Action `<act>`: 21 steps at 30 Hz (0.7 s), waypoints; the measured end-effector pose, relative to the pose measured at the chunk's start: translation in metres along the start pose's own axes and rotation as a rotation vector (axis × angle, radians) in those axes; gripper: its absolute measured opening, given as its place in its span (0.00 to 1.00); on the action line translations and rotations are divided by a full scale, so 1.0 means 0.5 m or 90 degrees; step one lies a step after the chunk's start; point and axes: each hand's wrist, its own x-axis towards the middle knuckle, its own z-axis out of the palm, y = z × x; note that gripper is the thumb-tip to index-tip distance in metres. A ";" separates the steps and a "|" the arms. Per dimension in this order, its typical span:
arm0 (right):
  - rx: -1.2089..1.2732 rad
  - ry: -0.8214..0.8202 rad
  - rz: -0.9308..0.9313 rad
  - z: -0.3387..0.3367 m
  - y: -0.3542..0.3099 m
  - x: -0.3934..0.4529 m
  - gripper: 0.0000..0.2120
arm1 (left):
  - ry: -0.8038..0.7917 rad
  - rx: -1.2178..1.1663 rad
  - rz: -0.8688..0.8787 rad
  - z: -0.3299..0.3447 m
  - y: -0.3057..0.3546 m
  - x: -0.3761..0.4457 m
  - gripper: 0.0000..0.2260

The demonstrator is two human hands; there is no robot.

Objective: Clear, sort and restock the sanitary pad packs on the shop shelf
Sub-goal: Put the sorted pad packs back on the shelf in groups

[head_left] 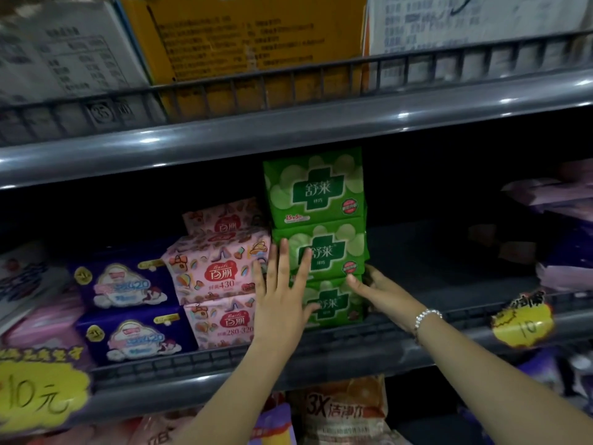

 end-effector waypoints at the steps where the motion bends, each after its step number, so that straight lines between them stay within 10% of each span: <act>1: -0.006 0.002 -0.003 0.001 0.002 0.001 0.29 | 0.000 0.005 -0.002 0.001 -0.001 0.001 0.57; 5: -0.017 0.010 -0.003 0.003 0.003 -0.006 0.22 | 0.003 0.016 -0.002 0.007 -0.006 -0.003 0.59; 14: 0.053 0.117 -0.047 0.018 -0.006 -0.017 0.42 | 0.077 0.001 -0.062 0.014 -0.021 -0.023 0.41; 21: 0.003 0.157 -0.070 0.062 -0.026 -0.013 0.31 | 0.032 -0.029 -0.084 0.043 -0.043 -0.030 0.39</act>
